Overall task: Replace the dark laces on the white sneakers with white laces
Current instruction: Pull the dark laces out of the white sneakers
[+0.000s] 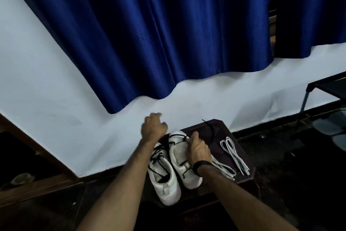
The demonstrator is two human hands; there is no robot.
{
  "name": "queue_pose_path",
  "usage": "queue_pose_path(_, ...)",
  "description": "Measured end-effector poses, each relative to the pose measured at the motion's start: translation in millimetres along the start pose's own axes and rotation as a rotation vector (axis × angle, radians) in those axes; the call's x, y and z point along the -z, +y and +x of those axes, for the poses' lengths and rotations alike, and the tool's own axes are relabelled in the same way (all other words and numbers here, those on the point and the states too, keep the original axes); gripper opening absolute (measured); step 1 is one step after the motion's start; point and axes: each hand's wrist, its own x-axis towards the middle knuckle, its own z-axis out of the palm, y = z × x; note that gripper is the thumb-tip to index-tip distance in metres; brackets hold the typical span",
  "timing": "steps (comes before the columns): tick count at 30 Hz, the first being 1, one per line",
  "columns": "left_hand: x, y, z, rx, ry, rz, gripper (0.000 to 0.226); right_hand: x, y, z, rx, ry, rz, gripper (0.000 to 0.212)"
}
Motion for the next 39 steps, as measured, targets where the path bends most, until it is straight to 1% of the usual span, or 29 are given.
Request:
queue_pose_path(1, -14.1, 0.9, -0.9, -0.063, -0.097, -0.081, 0.045, 0.1, 0.7, -0.4, 0.002, 0.000, -0.007, 0.021)
queue_pose_path(3, -37.7, 4.1, -4.6, -0.179, -0.279, -0.118, 0.042, -0.1, 1.1, -1.3, 0.009, -0.011, -0.033, 0.023)
queue_pose_path(4, -48.5, 5.6, -5.9, -0.219, -0.334, -0.094, 0.039, 0.6, 1.4, -1.6, 0.010, -0.018, -0.042, 0.023)
queue_pose_path(5, -57.0, 7.0, -6.8, -0.246, -0.354, -0.055, 0.034, 0.6, 1.5, -1.2, 0.009, -0.016, -0.037, 0.022)
queue_pose_path(6, -63.9, 9.0, -7.3, -0.273, -0.333, -0.028, 0.028, 0.1, 2.0, -0.2, 0.007, -0.014, -0.025, 0.020)
queue_pose_path(8, -69.8, 12.5, -8.1, -0.281, -0.246, -0.032, 0.018, -1.0, 2.5, 0.9, 0.006, -0.011, -0.012, 0.020)
queue_pose_path(10, -67.3, 13.4, -8.0, -0.298, -0.164, -0.015, 0.017, -2.9, 2.9, 2.0, 0.005, -0.005, -0.012, 0.021)
queue_pose_path(11, -62.8, 14.0, -8.6, -0.317, -0.099, -0.013, 0.017, -3.6, 3.3, 2.3, 0.003, 0.001, -0.010, 0.021)
queue_pose_path(12, -56.3, 14.6, -8.8, -0.312, 0.010, -0.055, 0.019, -3.7, 3.5, 2.4, 0.001, 0.009, -0.008, 0.021)
queue_pose_path(13, -46.7, 15.1, -8.9, -0.274, 0.159, -0.150, 0.022, -3.6, 3.4, 2.0, 0.000, 0.014, -0.007, 0.022)
queue_pose_path(15, -18.9, 16.2, -5.7, -0.056, 0.481, -0.454, 0.024, -3.1, 3.2, 1.3, 0.004, 0.022, -0.003, 0.023)
queue_pose_path(16, -7.1, 12.5, -1.4, 0.084, 0.599, -0.561, 0.024, -2.9, 3.3, 0.9, 0.005, 0.023, -0.004, 0.023)
queue_pose_path(17, 0.1, 7.2, 2.9, 0.218, 0.660, -0.610, 0.025, -2.3, 2.9, 0.6, 0.003, 0.020, -0.005, 0.023)
queue_pose_path(18, 3.4, 1.4, 5.2, 0.317, 0.669, -0.574, 0.026, -1.9, 2.3, 0.1, 0.002, 0.016, -0.004, 0.022)
queue_pose_path(19, 2.4, -3.5, 4.7, 0.356, 0.637, -0.469, 0.025, -1.9, 1.8, -0.2, 0.001, 0.013, -0.001, 0.021)
queue_pose_path(20, -2.3, -7.8, 2.1, 0.332, 0.587, -0.326, 0.023, -1.8, 1.5, -0.3, 0.002, 0.013, 0.006, 0.019)
queue_pose_path(21, -10.9, -11.1, -2.5, 0.256, 0.517, -0.198, 0.024, -1.6, 1.3, -0.2, 0.003, 0.015, 0.011, 0.018)
queue_pose_path(22, -22.8, -13.1, -7.1, 0.142, 0.441, -0.099, 0.030, -1.2, 1.3, 0.0, 0.003, 0.014, 0.012, 0.017)
queue_pose_path(23, -35.9, -14.2, -10.1, 0.021, 0.348, -0.055, 0.038, -0.9, 1.4, 0.0, 0.001, 0.008, 0.010, 0.017)
queue_pose_path(25, -60.0, -11.6, -11.2, -0.171, 0.098, -0.122, 0.045, -1.7, 1.9, 0.0, -0.002, -0.004, -0.003, 0.019)
queue_pose_path(27, -73.4, -4.3, -10.5, -0.271, -0.112, -0.154, 0.042, -2.9, 3.0, -0.4, 0.005, 0.005, 0.006, 0.017)
queue_pose_path(28, -75.1, -0.4, -9.4, -0.283, -0.177, -0.130, 0.037, -3.3, 3.7, -0.3, 0.011, 0.013, 0.018, 0.014)
queue_pose_path(29, -75.1, 3.0, -6.9, -0.277, -0.214, -0.102, 0.031, -3.3, 4.1, 0.1, 0.013, 0.018, 0.031, 0.013)
queue_pose_path(31, -68.4, 7.9, -3.1, -0.256, -0.238, -0.044, 0.020, -3.7, 4.3, 1.2, 0.006, 0.019, 0.043, 0.016)
queue_pose_path(34, -57.5, 6.3, -0.4, -0.257, -0.219, 0.048, 0.016, -4.8, 4.3, 1.6, 0.007, 0.025, 0.044, 0.018)
queue_pose_path(36, -55.7, 0.8, 0.4, -0.285, -0.239, 0.099, 0.014, -5.8, 4.4, 1.6, 0.009, 0.034, 0.037, 0.018)
queue_pose_path(38, -56.1, -2.5, -2.5, -0.282, -0.238, 0.053, 0.013, -6.9, 4.7, 2.1, 0.008, 0.034, 0.019, 0.017)
queue_pose_path(39, -57.1, -3.6, -2.6, -0.269, -0.205, -0.038, 0.013, -7.1, 4.4, 2.1, 0.008, 0.034, 0.013, 0.017)
